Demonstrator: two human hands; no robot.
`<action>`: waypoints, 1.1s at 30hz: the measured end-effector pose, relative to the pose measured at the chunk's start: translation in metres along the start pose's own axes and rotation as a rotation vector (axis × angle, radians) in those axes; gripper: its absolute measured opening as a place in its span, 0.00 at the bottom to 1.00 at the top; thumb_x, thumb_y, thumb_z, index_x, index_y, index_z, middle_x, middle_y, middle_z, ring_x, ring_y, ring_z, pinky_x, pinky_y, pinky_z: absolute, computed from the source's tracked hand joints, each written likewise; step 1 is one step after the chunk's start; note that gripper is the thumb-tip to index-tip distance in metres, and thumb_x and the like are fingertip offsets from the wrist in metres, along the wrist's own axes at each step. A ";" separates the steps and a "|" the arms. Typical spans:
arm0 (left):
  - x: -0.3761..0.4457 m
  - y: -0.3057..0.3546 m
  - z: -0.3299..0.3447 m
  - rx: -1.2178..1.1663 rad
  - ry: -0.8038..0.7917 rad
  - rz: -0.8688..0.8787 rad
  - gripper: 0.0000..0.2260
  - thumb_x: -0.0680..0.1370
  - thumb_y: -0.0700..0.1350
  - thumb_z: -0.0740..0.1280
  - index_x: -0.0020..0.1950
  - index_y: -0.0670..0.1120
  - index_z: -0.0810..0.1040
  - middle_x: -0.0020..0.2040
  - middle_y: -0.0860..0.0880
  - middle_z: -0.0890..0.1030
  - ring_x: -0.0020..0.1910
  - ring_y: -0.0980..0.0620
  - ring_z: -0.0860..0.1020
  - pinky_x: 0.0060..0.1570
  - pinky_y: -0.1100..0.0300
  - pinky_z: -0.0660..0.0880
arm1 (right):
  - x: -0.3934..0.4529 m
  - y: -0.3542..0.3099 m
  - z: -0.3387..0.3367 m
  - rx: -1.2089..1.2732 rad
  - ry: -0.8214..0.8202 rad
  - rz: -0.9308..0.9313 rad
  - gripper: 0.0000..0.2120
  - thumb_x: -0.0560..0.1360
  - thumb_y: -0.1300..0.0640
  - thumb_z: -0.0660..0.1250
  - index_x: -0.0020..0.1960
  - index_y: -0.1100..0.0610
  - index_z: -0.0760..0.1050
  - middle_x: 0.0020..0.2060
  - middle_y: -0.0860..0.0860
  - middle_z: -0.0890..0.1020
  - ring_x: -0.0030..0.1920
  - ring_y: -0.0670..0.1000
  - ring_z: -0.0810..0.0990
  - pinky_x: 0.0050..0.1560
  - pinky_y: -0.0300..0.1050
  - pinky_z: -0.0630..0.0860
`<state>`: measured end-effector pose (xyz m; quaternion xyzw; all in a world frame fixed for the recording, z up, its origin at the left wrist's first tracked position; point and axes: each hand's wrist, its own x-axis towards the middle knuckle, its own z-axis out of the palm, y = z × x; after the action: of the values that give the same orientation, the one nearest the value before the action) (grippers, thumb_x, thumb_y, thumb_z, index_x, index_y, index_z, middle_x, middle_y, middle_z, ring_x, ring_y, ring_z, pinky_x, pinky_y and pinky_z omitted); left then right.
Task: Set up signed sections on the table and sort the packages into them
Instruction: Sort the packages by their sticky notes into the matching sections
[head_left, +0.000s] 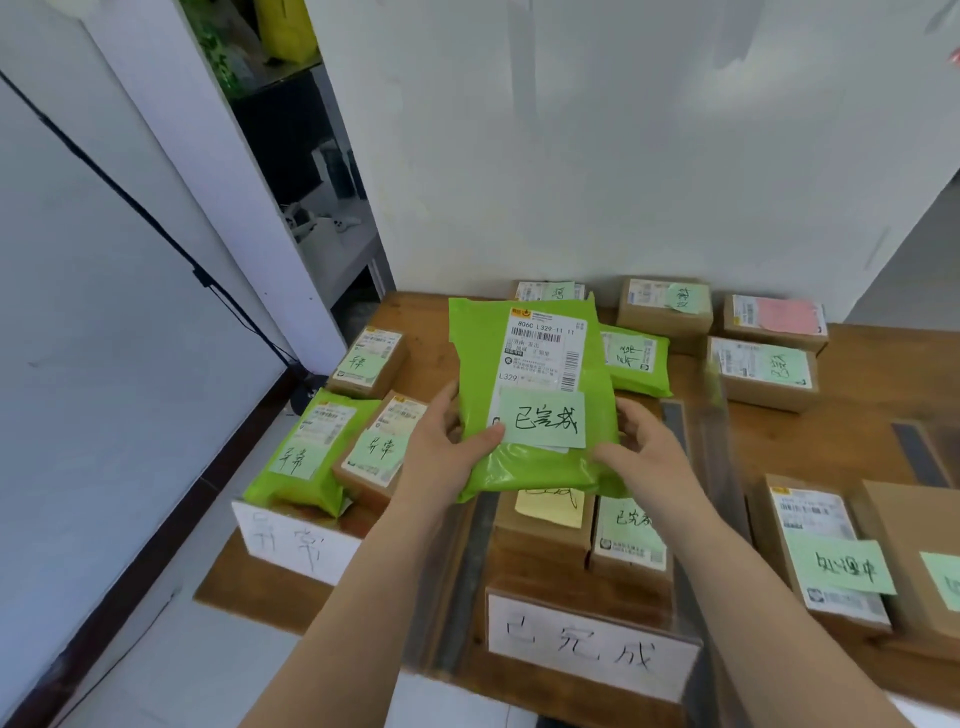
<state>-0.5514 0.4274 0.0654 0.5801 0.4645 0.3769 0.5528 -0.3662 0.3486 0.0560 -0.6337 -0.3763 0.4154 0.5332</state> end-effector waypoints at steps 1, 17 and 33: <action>0.010 -0.001 0.005 0.012 -0.001 -0.004 0.22 0.71 0.38 0.72 0.49 0.65 0.71 0.45 0.63 0.81 0.48 0.60 0.80 0.45 0.60 0.80 | 0.009 0.001 -0.004 0.017 -0.001 0.016 0.20 0.71 0.64 0.66 0.57 0.45 0.73 0.50 0.44 0.81 0.49 0.45 0.80 0.39 0.37 0.75; 0.137 -0.046 0.070 0.194 -0.060 -0.036 0.25 0.72 0.39 0.71 0.68 0.49 0.69 0.57 0.50 0.78 0.55 0.52 0.76 0.49 0.69 0.72 | 0.129 0.044 -0.031 -0.175 0.159 0.105 0.19 0.70 0.58 0.73 0.57 0.52 0.70 0.46 0.44 0.77 0.47 0.44 0.76 0.45 0.36 0.74; 0.161 -0.109 0.075 0.374 -0.161 -0.045 0.25 0.73 0.39 0.70 0.68 0.49 0.68 0.57 0.54 0.76 0.57 0.53 0.74 0.54 0.64 0.67 | 0.146 0.111 -0.021 -0.430 0.156 0.245 0.21 0.68 0.56 0.74 0.57 0.57 0.70 0.55 0.53 0.79 0.48 0.47 0.74 0.47 0.41 0.72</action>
<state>-0.4479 0.5550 -0.0631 0.6903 0.4936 0.2242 0.4791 -0.2882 0.4590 -0.0699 -0.8034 -0.3341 0.3373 0.3594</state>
